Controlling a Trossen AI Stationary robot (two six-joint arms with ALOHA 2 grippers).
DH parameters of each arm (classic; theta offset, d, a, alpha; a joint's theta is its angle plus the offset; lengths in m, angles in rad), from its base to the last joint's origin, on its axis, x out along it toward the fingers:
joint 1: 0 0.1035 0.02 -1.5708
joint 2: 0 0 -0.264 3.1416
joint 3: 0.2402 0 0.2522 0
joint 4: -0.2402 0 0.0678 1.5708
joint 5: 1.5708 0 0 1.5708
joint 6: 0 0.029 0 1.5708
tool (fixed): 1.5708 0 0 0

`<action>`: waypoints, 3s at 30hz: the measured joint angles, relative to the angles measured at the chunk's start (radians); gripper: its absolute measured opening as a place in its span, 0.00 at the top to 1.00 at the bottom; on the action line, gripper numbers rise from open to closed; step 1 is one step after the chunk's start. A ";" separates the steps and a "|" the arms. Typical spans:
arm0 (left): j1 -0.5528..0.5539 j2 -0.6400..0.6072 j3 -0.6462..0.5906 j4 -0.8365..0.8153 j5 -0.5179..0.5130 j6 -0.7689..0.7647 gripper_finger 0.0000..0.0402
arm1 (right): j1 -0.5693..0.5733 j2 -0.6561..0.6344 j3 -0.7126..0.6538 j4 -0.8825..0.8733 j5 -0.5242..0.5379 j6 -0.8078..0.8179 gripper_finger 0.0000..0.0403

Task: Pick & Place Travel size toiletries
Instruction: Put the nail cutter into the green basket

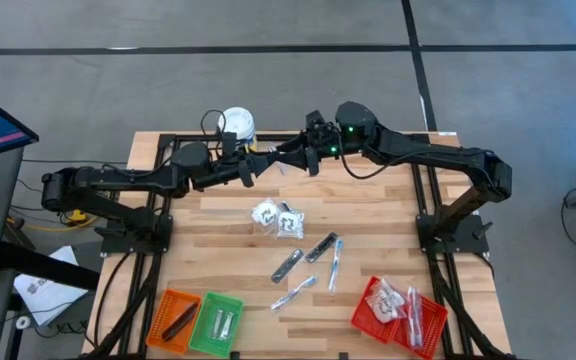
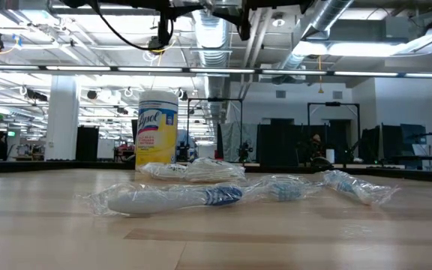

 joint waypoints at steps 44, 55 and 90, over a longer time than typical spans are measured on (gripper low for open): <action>-0.784 -0.103 0.001 -0.651 -0.388 -0.653 0.88 | 0.154 0.000 0.000 -0.017 0.012 0.166 0.37; -1.007 0.081 0.001 -0.711 -0.377 -1.062 0.88 | 0.294 0.005 0.000 -0.012 0.144 0.166 0.37; -1.059 0.556 0.463 -1.473 0.051 -1.283 0.87 | 0.307 0.005 0.000 -0.014 0.218 0.185 0.37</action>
